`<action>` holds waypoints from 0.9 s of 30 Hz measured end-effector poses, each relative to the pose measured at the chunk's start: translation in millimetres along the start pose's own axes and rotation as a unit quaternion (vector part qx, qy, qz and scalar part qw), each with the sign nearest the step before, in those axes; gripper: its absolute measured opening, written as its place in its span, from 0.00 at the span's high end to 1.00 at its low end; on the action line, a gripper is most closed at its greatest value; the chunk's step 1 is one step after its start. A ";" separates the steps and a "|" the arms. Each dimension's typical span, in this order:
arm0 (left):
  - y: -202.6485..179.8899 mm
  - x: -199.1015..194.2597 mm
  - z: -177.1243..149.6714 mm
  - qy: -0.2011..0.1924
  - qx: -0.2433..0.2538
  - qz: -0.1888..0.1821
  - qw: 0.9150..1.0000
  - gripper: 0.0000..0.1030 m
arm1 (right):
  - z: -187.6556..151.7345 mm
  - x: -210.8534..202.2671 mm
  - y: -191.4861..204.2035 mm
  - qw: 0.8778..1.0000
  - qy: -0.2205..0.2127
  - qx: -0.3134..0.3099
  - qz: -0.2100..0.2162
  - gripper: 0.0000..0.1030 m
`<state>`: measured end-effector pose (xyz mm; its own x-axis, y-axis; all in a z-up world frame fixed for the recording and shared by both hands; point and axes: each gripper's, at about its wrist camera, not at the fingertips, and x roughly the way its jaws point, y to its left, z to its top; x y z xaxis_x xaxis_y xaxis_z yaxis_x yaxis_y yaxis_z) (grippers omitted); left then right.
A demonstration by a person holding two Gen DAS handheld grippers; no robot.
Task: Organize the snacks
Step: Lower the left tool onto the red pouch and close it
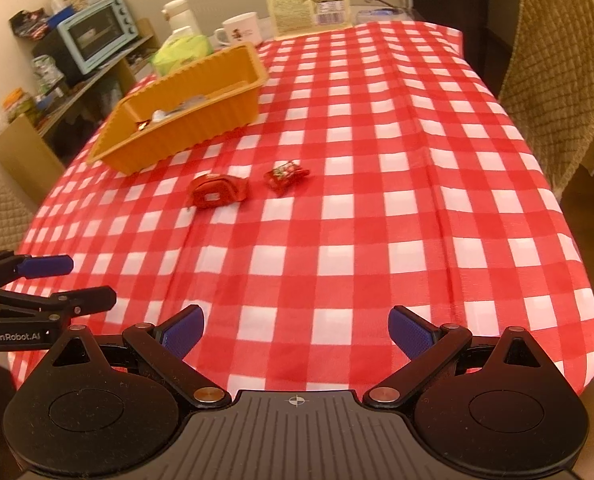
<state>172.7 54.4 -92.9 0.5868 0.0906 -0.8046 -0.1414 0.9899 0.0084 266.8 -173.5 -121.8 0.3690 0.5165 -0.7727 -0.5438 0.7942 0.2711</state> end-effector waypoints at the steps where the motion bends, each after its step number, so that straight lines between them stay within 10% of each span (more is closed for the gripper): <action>1: 0.8 4.9 3.6 -0.001 0.006 -0.002 1.000 0.24 | 0.7 1.0 -1.2 1.000 -0.001 0.005 -0.004 0.05; 27: -10.9 103.9 80.5 -0.017 0.169 -0.044 0.984 0.25 | 14.5 11.0 -28.5 0.991 -0.024 0.099 -0.086 0.05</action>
<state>299.4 61.8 -128.8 0.6123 0.0012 -0.7906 0.1810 0.9732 0.1417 297.3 -185.8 -129.6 0.4817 0.3787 -0.7903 -0.3124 0.9168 0.2490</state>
